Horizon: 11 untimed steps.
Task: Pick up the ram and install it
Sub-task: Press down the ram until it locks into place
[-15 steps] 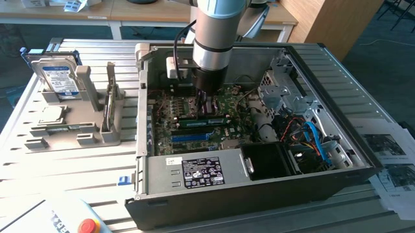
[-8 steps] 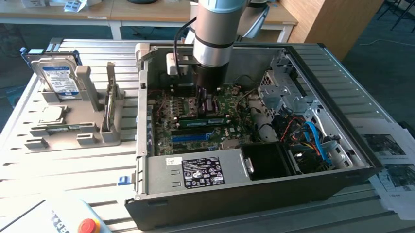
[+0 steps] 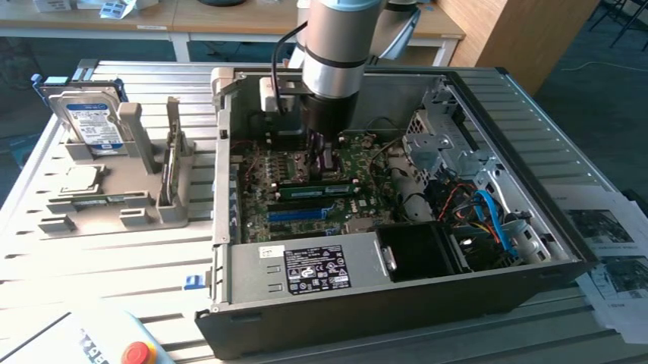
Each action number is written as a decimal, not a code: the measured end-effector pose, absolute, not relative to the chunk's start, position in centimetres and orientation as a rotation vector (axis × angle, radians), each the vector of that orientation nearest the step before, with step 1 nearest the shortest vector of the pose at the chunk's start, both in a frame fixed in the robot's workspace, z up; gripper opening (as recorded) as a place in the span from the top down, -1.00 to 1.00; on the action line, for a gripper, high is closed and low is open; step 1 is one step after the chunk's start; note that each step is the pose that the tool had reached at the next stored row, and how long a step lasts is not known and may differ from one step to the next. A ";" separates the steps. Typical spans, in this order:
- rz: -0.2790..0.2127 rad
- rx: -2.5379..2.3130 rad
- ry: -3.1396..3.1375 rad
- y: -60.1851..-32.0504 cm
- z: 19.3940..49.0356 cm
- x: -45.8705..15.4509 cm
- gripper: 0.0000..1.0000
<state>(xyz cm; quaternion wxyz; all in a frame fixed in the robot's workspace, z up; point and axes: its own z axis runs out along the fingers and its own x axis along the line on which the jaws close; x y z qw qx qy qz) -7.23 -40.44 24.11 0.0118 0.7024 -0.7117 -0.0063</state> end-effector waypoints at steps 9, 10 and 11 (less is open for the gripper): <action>-0.023 2.188 -2.218 -40.4 25.1 -7.2 0.80; -0.024 2.188 -2.217 -40.4 25.2 -7.2 0.80; -0.024 2.188 -2.217 -40.4 25.3 -7.2 0.80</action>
